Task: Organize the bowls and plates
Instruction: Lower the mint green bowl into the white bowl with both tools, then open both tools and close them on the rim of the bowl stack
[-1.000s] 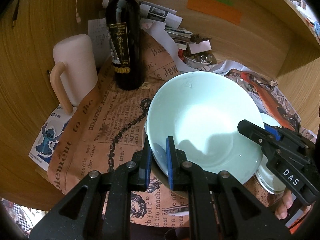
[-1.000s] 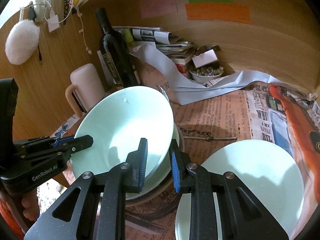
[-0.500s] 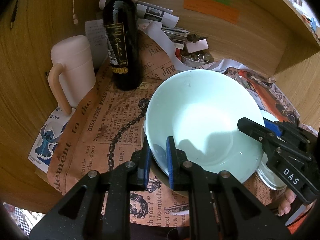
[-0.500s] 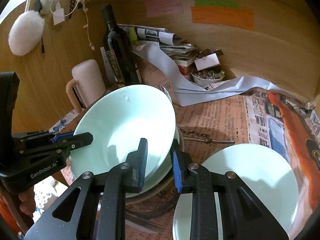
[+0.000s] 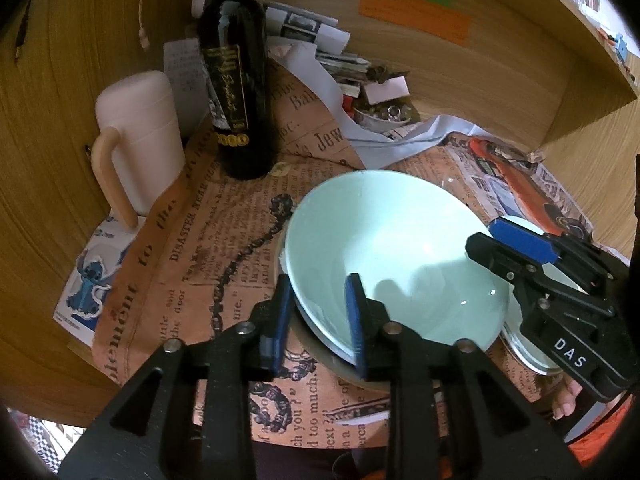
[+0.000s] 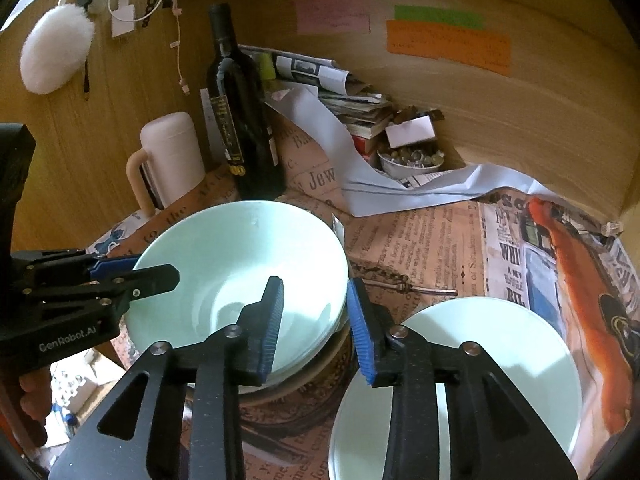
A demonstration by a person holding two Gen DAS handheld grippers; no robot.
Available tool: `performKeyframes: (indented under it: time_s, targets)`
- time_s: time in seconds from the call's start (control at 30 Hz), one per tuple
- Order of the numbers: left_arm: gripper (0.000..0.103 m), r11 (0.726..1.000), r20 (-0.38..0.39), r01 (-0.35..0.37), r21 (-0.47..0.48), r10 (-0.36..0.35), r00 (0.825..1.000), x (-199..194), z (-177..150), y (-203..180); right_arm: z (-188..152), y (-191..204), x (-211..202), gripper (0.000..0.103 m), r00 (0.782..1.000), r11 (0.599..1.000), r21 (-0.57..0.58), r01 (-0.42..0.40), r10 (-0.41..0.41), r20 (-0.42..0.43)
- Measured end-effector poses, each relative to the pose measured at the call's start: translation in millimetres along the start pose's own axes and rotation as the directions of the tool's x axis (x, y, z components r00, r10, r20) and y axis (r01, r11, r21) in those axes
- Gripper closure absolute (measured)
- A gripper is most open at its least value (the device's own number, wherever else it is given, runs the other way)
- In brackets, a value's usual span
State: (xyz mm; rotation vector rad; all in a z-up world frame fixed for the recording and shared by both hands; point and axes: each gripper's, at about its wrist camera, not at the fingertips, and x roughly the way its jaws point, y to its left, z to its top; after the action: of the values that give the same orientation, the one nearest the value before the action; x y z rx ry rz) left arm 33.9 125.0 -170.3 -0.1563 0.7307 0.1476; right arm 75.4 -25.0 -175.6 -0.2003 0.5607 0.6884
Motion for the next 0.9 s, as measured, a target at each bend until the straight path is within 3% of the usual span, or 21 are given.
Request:
performKeyframes:
  time_s: [0.03, 0.1, 0.27, 0.4, 0.73, 0.9]
  targets:
    - [0.05, 1.0, 0.021, -0.016, -0.005, 0.016, 1.0, -3.4, 0.0, 2.0, 0.3, 0.0, -0.2, 0.071, 1.0, 1.0, 0.007, 0.001, -0.001, 0.002]
    - [0.044, 1.0, 0.057, -0.027, -0.015, 0.028, 0.998, -9.0, -0.1, 6.8, 0.8, -2.6, -0.8, 0.063, 1.0, 1.0, 0.025, -0.005, 0.005, 0.006]
    - [0.043, 0.997, 0.039, -0.011, -0.073, 0.014, 0.999, -4.6, 0.3, 27.0, -0.4, -10.7, 2.0, 0.062, 1.0, 0.998, 0.068, -0.015, 0.016, -0.009]
    - [0.041, 0.991, 0.015, 0.042, -0.128, -0.041, 0.999, 5.1, -2.8, 38.4, -3.1, -15.1, 10.2, 0.061, 0.998, 0.994, 0.102, -0.028, 0.033, -0.046]
    - [0.042, 0.978, -0.021, 0.156, -0.14, -0.161, 0.987, 22.1, -4.7, 33.7, -2.6, -15.7, 24.6, 0.061, 0.991, 0.987, 0.147, -0.063, 0.079, -0.107]
    - [0.051, 0.968, -0.058, 0.197, -0.158, -0.209, 0.976, 36.3, -5.1, 31.7, -4.3, -12.1, 33.0, 0.061, 0.988, 0.988, 0.145, -0.053, 0.073, -0.138]
